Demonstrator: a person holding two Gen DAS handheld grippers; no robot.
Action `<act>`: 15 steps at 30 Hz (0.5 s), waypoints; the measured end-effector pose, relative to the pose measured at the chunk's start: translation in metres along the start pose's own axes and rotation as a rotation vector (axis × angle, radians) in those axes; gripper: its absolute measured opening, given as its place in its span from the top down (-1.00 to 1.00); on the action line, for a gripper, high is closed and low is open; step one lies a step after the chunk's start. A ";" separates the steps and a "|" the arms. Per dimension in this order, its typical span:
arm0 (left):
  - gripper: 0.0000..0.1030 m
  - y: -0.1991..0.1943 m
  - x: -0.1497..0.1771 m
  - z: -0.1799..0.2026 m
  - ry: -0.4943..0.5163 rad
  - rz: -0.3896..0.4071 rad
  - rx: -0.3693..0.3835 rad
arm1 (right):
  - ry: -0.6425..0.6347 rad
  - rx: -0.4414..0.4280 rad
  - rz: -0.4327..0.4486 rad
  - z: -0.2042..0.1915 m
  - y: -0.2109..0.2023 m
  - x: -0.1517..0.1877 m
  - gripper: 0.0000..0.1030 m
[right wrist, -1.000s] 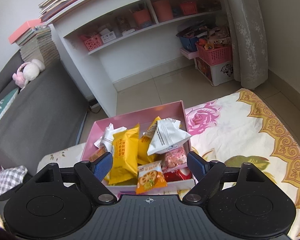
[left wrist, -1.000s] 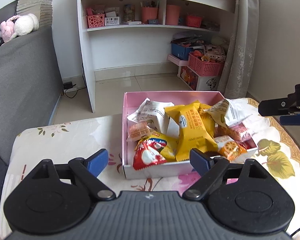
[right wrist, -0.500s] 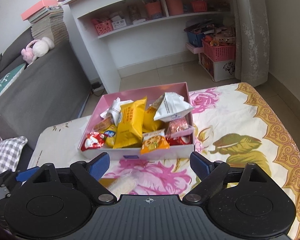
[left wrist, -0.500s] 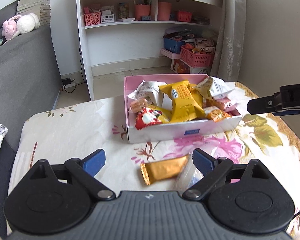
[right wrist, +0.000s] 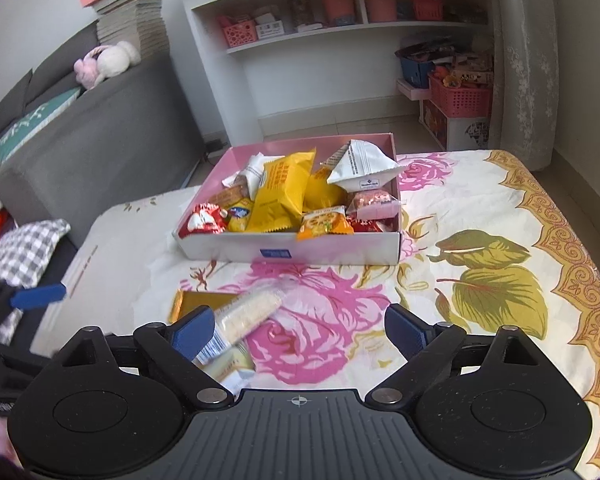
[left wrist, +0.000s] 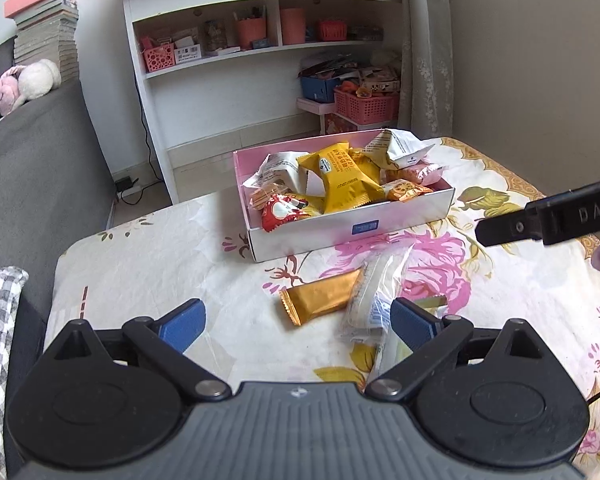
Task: Organize snacks
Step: 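Move both tools back over the remaining snacks, then grasp the pale yellow packet with left tool while right tool grasps silver truffle chocolate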
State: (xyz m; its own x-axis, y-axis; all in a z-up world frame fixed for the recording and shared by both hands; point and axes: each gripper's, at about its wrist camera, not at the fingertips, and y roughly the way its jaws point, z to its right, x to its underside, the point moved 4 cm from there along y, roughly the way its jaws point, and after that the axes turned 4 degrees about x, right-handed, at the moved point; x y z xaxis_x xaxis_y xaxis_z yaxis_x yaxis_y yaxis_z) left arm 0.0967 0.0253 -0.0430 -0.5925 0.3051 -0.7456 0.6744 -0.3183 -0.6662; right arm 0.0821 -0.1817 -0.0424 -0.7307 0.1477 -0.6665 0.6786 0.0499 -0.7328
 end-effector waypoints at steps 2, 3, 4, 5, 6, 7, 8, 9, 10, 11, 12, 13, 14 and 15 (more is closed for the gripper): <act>-0.96 0.000 0.004 -0.002 -0.020 -0.004 0.017 | -0.023 0.012 0.018 0.001 -0.001 0.006 -0.85; -0.97 0.000 0.006 -0.002 -0.029 -0.009 0.028 | -0.029 0.020 0.025 0.002 -0.001 0.009 -0.89; -0.98 0.001 0.009 -0.003 -0.038 -0.014 0.037 | -0.034 0.029 0.033 0.003 -0.001 0.011 -0.91; -0.98 0.002 0.011 -0.003 -0.045 -0.018 0.044 | -0.045 0.036 0.044 0.005 -0.002 0.013 -0.91; -0.99 0.003 0.014 -0.003 -0.049 -0.021 0.050 | -0.057 0.041 0.053 0.005 -0.002 0.015 -0.92; -0.99 0.005 0.017 -0.003 -0.049 -0.024 0.053 | -0.074 0.046 0.063 0.006 -0.002 0.017 -0.93; -0.99 0.006 0.020 -0.002 -0.045 -0.028 0.055 | -0.087 0.050 0.070 0.006 -0.003 0.019 -0.93; -0.99 0.007 0.024 -0.001 -0.038 -0.029 0.058 | -0.102 0.055 0.079 0.007 -0.003 0.020 -0.93; -0.99 0.008 0.027 -0.001 -0.032 -0.029 0.063 | -0.113 0.058 0.088 0.008 -0.003 0.022 -0.94; -0.99 0.010 0.030 0.000 -0.028 -0.030 0.066 | -0.123 0.057 0.094 0.009 -0.003 0.024 -0.95; -0.99 0.011 0.033 0.000 -0.024 -0.033 0.071 | -0.131 0.055 0.099 0.009 -0.003 0.026 -0.97; -0.99 0.012 0.035 0.001 -0.023 -0.035 0.075 | -0.138 0.052 0.104 0.010 -0.002 0.029 -0.98; -0.99 0.014 0.038 0.001 -0.023 -0.039 0.079 | -0.147 0.049 0.107 0.010 -0.002 0.031 -0.98; -0.99 0.016 0.040 0.003 -0.020 -0.044 0.086 | -0.157 0.047 0.107 0.010 -0.001 0.033 -0.98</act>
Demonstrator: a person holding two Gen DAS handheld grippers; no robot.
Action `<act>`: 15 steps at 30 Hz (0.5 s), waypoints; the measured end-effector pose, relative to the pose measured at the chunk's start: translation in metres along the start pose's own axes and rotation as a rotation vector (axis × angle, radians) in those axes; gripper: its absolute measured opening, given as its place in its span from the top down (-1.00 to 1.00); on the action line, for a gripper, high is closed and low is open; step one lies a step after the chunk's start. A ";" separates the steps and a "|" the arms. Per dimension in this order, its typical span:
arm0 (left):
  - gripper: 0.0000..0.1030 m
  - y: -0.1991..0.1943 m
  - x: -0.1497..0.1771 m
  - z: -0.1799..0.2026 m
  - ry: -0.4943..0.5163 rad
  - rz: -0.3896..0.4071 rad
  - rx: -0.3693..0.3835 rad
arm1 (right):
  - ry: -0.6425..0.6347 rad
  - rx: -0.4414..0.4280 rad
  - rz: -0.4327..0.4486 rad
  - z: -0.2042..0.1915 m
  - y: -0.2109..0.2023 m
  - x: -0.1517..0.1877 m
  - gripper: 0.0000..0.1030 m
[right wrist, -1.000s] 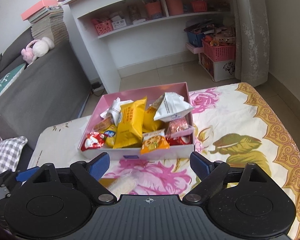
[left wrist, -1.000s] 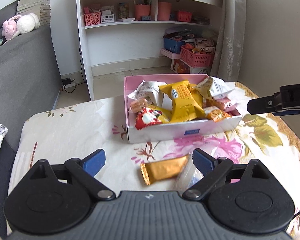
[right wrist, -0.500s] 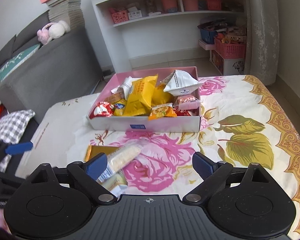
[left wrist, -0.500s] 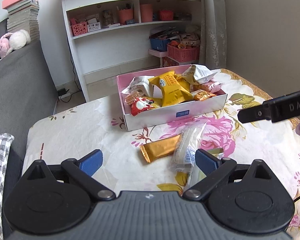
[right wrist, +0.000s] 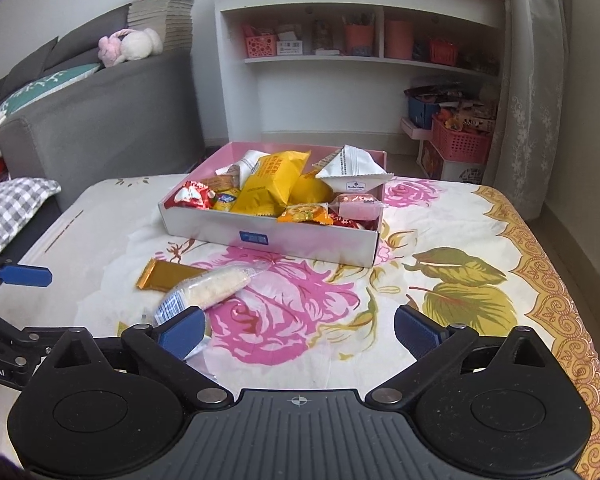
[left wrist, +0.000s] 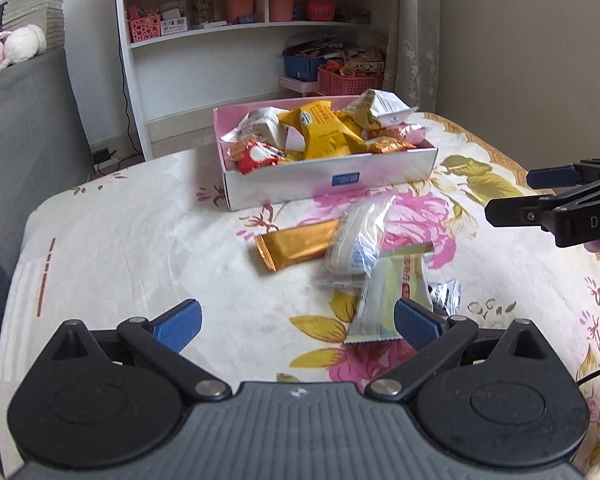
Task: Organize snacks
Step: 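Grasp the pale yellow packet with left tool while right tool grasps silver truffle chocolate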
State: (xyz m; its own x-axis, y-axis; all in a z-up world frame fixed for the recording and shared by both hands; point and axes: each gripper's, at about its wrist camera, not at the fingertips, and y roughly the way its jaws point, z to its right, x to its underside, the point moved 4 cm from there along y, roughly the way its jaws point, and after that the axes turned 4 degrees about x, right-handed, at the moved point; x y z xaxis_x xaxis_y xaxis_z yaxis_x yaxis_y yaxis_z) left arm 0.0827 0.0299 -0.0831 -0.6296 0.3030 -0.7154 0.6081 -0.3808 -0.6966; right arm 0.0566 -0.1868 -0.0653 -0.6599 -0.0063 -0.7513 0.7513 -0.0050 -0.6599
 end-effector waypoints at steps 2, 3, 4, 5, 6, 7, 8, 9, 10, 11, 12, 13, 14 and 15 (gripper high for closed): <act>-0.99 0.004 0.003 0.004 0.013 -0.006 0.018 | -0.022 -0.004 -0.003 -0.001 0.002 0.004 -0.98; -0.99 0.006 0.004 0.007 0.021 -0.007 0.027 | -0.031 -0.003 -0.006 -0.001 0.002 0.006 -0.98; -0.99 0.008 0.004 0.010 0.027 -0.010 0.036 | -0.038 0.002 -0.009 -0.001 0.003 0.007 -0.98; -0.99 0.010 0.005 0.012 0.034 -0.014 0.045 | -0.043 0.004 -0.011 -0.001 0.004 0.008 -0.98; -0.99 0.012 0.005 0.015 0.040 -0.018 0.054 | -0.048 0.005 -0.013 -0.001 0.004 0.009 -0.98; -0.98 0.015 0.005 0.019 0.048 -0.022 0.065 | -0.053 0.005 -0.017 -0.001 0.005 0.010 -0.98; -0.96 0.018 0.005 0.022 0.055 -0.027 0.075 | -0.056 0.005 -0.019 0.000 0.006 0.011 -0.98; -0.90 0.021 0.005 0.025 0.058 -0.031 0.085 | -0.060 0.004 -0.023 0.000 0.006 0.012 -0.98; -0.86 0.023 0.004 0.027 0.057 -0.034 0.096 | -0.062 0.003 -0.024 0.000 0.006 0.013 -0.98; -0.79 0.025 0.004 0.029 0.052 -0.038 0.109 | -0.065 0.001 -0.028 0.000 0.007 0.014 -0.98; -0.73 0.028 0.002 0.030 0.043 -0.042 0.128 | -0.068 0.000 -0.030 0.000 0.008 0.014 -0.98; -0.69 0.030 0.001 0.032 0.031 -0.044 0.148 | -0.073 0.000 -0.032 0.000 0.008 0.015 -0.98; -0.62 0.032 0.001 0.032 0.020 -0.048 0.164 | -0.077 0.000 -0.034 0.000 0.008 0.016 -0.98; -0.54 0.034 0.000 0.033 0.006 -0.054 0.180 | -0.082 0.000 -0.036 0.000 0.008 0.017 -0.98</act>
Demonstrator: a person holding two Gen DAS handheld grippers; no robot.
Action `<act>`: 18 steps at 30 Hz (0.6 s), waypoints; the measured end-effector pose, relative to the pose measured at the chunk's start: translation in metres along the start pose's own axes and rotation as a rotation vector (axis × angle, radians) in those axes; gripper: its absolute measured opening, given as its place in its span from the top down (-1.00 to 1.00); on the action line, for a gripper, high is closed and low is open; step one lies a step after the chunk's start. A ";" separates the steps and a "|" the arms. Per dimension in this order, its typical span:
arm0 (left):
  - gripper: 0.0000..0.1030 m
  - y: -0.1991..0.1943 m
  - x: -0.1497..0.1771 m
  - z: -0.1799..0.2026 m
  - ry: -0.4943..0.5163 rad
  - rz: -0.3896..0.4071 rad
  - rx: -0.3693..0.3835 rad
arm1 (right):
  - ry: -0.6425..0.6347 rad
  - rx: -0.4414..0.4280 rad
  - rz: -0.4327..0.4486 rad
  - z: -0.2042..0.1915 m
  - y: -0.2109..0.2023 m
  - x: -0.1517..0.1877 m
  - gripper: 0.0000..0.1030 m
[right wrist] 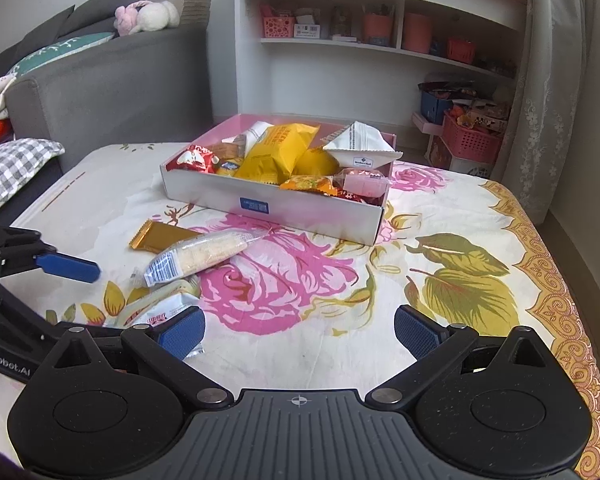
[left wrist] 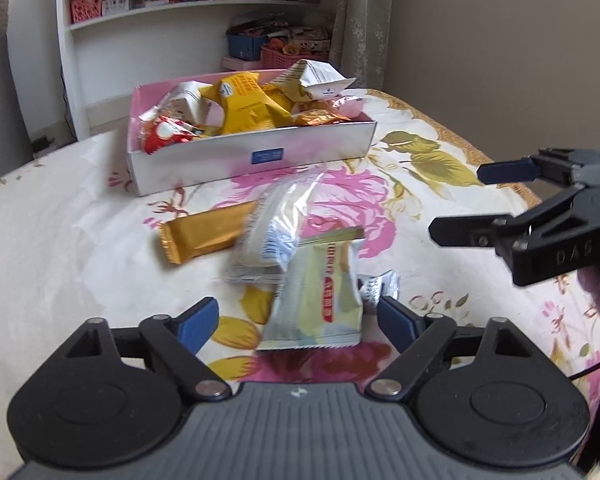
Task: Organize snacks
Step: 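Grasp the pale yellow packet with left tool while right tool grasps silver truffle chocolate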
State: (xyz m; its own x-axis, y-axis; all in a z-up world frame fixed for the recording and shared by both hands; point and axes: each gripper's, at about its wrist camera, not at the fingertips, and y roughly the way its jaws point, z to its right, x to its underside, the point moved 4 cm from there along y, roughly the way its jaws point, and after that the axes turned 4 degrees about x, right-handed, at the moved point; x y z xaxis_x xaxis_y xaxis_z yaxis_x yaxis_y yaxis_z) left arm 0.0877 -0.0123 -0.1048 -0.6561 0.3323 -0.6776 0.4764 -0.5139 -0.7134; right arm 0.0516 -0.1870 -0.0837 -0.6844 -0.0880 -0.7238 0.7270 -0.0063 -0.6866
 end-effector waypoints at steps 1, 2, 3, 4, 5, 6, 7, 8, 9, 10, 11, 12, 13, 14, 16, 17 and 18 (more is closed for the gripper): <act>-0.49 0.003 -0.001 0.001 -0.013 -0.004 0.012 | -0.005 -0.001 -0.002 0.000 0.001 0.001 -0.98; -0.40 0.005 -0.002 0.000 -0.026 -0.009 0.020 | -0.009 -0.001 -0.004 0.000 0.001 0.002 -0.98; -0.30 0.009 -0.003 0.000 -0.042 -0.017 0.026 | -0.013 -0.002 -0.006 -0.001 0.001 0.003 -0.98; -0.24 0.012 -0.004 0.000 -0.057 -0.023 0.031 | -0.017 -0.003 -0.008 -0.001 0.002 0.004 -0.98; -0.17 0.014 -0.004 -0.001 -0.072 -0.024 0.038 | -0.020 -0.004 -0.010 -0.002 0.002 0.004 -0.98; -0.10 0.016 -0.005 -0.001 -0.088 -0.025 0.043 | -0.023 -0.008 -0.012 -0.002 0.003 0.005 -0.98; -0.04 0.017 -0.006 -0.002 -0.106 -0.024 0.049 | -0.027 -0.014 -0.013 -0.003 0.003 0.006 -0.98; 0.09 0.017 -0.007 -0.002 -0.117 -0.019 0.050 | -0.033 -0.022 -0.014 -0.004 0.004 0.006 -0.98; 0.15 0.017 -0.009 -0.002 -0.122 -0.015 0.049 | -0.037 -0.027 -0.017 -0.006 0.004 0.007 -0.98; 0.23 0.016 -0.010 -0.002 -0.119 -0.013 0.049 | -0.044 -0.034 -0.021 -0.007 0.005 0.008 -0.98; 0.26 0.016 -0.010 -0.001 -0.112 -0.012 0.045 | -0.050 -0.040 -0.024 -0.009 0.006 0.009 -0.98; 0.29 0.015 -0.011 0.000 -0.100 -0.014 0.039 | -0.057 -0.045 -0.028 -0.011 0.007 0.010 -0.98; 0.31 0.014 -0.010 0.001 -0.087 -0.014 0.035 | -0.065 -0.051 -0.030 -0.013 0.008 0.011 -0.98; 0.37 0.013 -0.010 0.002 -0.074 -0.013 0.033 | -0.074 -0.058 -0.033 -0.015 0.009 0.012 -0.98; 0.45 0.008 -0.009 0.002 -0.051 -0.014 0.028 | -0.090 -0.074 -0.038 -0.020 0.010 0.013 -0.98; 0.48 0.006 -0.009 0.002 -0.040 -0.016 0.025 | -0.097 -0.083 -0.040 -0.022 0.010 0.014 -0.98; 0.50 0.004 -0.008 0.002 -0.027 -0.018 0.019 | -0.106 -0.096 -0.043 -0.026 0.011 0.014 -0.98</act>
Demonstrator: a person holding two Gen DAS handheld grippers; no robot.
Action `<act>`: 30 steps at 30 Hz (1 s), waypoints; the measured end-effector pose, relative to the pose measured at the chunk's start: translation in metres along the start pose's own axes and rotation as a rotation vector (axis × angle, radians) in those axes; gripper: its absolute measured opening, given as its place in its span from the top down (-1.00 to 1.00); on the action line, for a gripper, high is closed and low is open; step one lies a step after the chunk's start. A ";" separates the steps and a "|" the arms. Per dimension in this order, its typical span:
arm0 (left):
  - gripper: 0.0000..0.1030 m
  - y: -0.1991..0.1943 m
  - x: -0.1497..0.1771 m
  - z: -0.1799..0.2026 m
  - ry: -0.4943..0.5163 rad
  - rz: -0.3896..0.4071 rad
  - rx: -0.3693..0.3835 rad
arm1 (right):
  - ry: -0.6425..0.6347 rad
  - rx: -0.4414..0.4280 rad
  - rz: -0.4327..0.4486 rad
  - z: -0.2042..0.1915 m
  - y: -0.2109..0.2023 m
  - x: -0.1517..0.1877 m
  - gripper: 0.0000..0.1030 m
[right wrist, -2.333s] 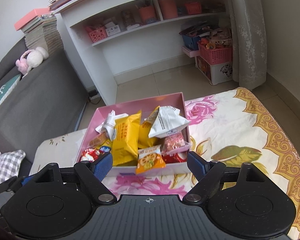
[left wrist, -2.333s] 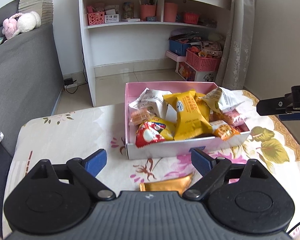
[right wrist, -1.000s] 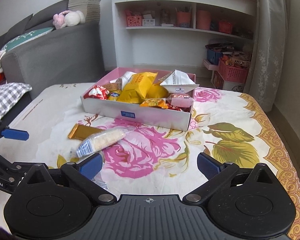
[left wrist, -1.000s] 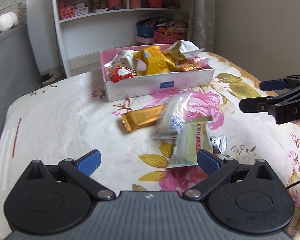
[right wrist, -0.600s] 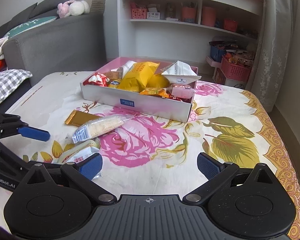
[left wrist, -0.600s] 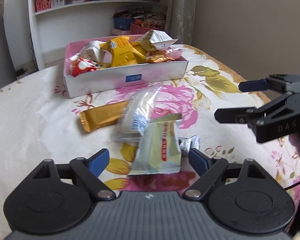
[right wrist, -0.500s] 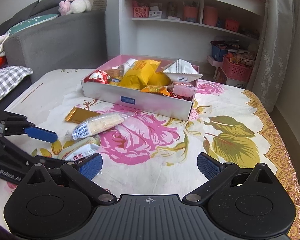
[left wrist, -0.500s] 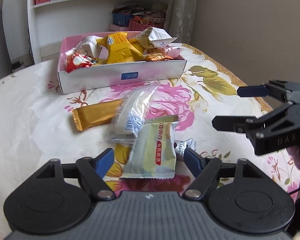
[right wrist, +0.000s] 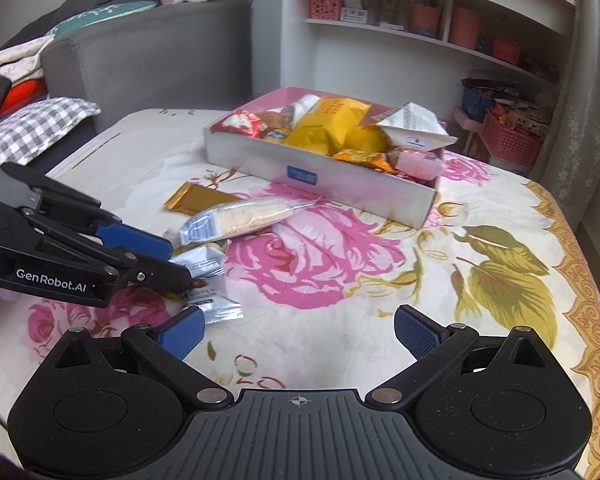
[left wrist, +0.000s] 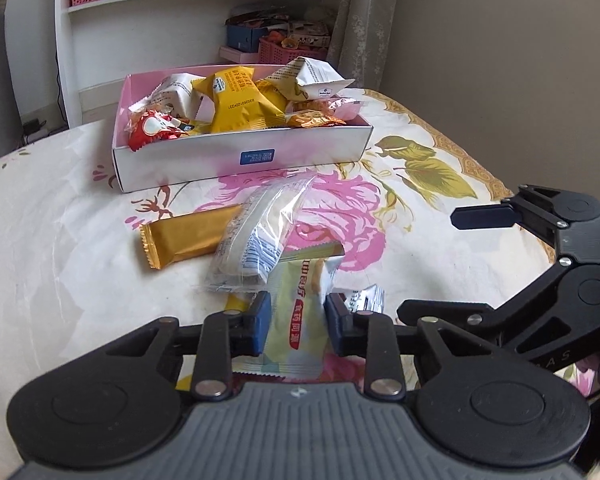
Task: Organize snacks
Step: 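Grasp the pale yellow packet with left tool while right tool grasps silver truffle chocolate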
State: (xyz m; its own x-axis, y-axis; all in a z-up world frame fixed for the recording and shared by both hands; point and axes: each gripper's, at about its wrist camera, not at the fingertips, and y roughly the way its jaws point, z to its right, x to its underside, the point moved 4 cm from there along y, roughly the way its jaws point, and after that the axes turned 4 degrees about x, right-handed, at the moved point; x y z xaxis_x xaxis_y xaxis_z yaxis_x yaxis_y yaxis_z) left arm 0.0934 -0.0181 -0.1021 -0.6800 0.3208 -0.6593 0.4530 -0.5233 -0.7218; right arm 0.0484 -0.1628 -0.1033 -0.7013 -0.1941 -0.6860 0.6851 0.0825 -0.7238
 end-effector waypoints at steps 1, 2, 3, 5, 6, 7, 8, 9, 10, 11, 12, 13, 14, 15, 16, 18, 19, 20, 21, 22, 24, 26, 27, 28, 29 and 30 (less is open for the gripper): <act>0.51 -0.002 0.002 -0.001 0.011 0.000 -0.007 | -0.007 -0.009 -0.002 -0.002 0.001 0.000 -0.98; 0.54 -0.005 0.003 -0.002 0.020 0.000 -0.015 | -0.016 -0.021 -0.006 -0.006 0.002 0.001 -0.98; 0.56 -0.008 0.005 -0.003 0.030 -0.001 -0.023 | -0.026 -0.029 -0.009 -0.009 0.003 0.001 -0.98; 0.56 -0.012 0.008 -0.006 0.044 -0.009 -0.037 | -0.046 -0.043 -0.011 -0.015 0.005 0.001 -0.98; 0.56 -0.014 0.011 -0.008 0.053 -0.017 -0.047 | -0.055 -0.048 -0.012 -0.018 0.006 0.001 -0.98; 0.56 -0.015 0.013 -0.010 0.066 -0.027 -0.057 | -0.064 -0.050 -0.015 -0.021 0.007 0.001 -0.98; 0.56 -0.017 0.016 -0.011 0.082 -0.033 -0.066 | -0.074 -0.051 -0.019 -0.024 0.009 0.001 -0.98; 0.56 -0.018 0.018 -0.013 0.098 -0.041 -0.075 | -0.084 -0.055 -0.025 -0.027 0.012 0.001 -0.98; 0.55 -0.020 0.020 -0.014 0.109 -0.048 -0.082 | -0.095 -0.058 -0.029 -0.030 0.014 0.001 -0.98; 0.54 -0.021 0.022 -0.015 0.119 -0.054 -0.088 | -0.103 -0.058 -0.031 -0.033 0.015 0.001 -0.98; 0.49 -0.022 0.024 -0.017 0.127 -0.060 -0.089 | -0.114 -0.054 -0.032 -0.035 0.017 0.001 -0.97; 0.46 -0.023 0.026 -0.017 0.135 -0.065 -0.087 | -0.124 -0.050 -0.033 -0.037 0.020 0.001 -0.97; 0.44 -0.024 0.027 -0.018 0.139 -0.068 -0.084 | -0.131 -0.046 -0.034 -0.039 0.021 0.001 -0.97; 0.33 -0.024 0.029 -0.018 0.145 -0.059 -0.079 | -0.138 -0.040 -0.036 -0.040 0.023 0.001 -0.97; 0.23 -0.025 0.029 -0.018 0.152 -0.051 -0.070 | -0.143 -0.035 -0.037 -0.041 0.026 0.000 -0.96; -0.22 -0.026 0.029 -0.016 0.170 -0.028 -0.066 | -0.146 -0.030 -0.039 -0.042 0.029 0.000 -0.94; -0.27 -0.026 0.029 -0.015 0.184 -0.017 -0.066 | -0.148 -0.029 -0.040 -0.043 0.031 0.000 -0.94; -0.30 -0.025 0.028 -0.015 0.195 -0.014 -0.066 | -0.153 -0.026 -0.041 -0.044 0.033 0.000 -0.94; -0.33 -0.023 0.028 -0.015 0.204 -0.014 -0.067 | -0.157 -0.023 -0.037 -0.045 0.035 0.000 -0.93; -0.35 -0.020 0.027 -0.016 0.210 -0.017 -0.071 | -0.161 -0.022 -0.031 -0.045 0.035 0.000 -0.92; -0.37 -0.015 0.026 -0.020 0.207 -0.027 -0.081 | -0.166 -0.029 -0.019 -0.046 0.036 -0.001 -0.88; -0.37 -0.010 0.026 -0.025 0.190 -0.038 -0.082 | -0.175 -0.039 -0.009 -0.047 0.037 -0.001 -0.84; -0.37 -0.008 0.026 -0.027 0.185 -0.042 -0.077 | -0.184 -0.044 -0.002 -0.047 0.036 -0.001 -0.82; -0.37 -0.006 0.026 -0.028 0.182 -0.048 -0.073 | -0.196 -0.047 0.006 -0.048 0.036 -0.001 -0.79; -0.37 -0.004 0.027 -0.029 0.181 -0.056 -0.072 | -0.207 -0.049 0.013 -0.050 0.035 -0.002 -0.77; -0.40 -0.002 0.028 -0.029 0.182 -0.060 -0.069 | -0.214 -0.052 0.018 -0.050 0.035 -0.002 -0.72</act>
State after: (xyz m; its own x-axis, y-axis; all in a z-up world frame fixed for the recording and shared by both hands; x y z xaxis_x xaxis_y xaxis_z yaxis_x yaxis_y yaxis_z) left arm 0.0904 0.0151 -0.1256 -0.5945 0.4903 -0.6373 0.4577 -0.4453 -0.7696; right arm 0.0639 -0.1106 -0.1311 -0.6275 -0.3951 -0.6709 0.6818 0.1374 -0.7186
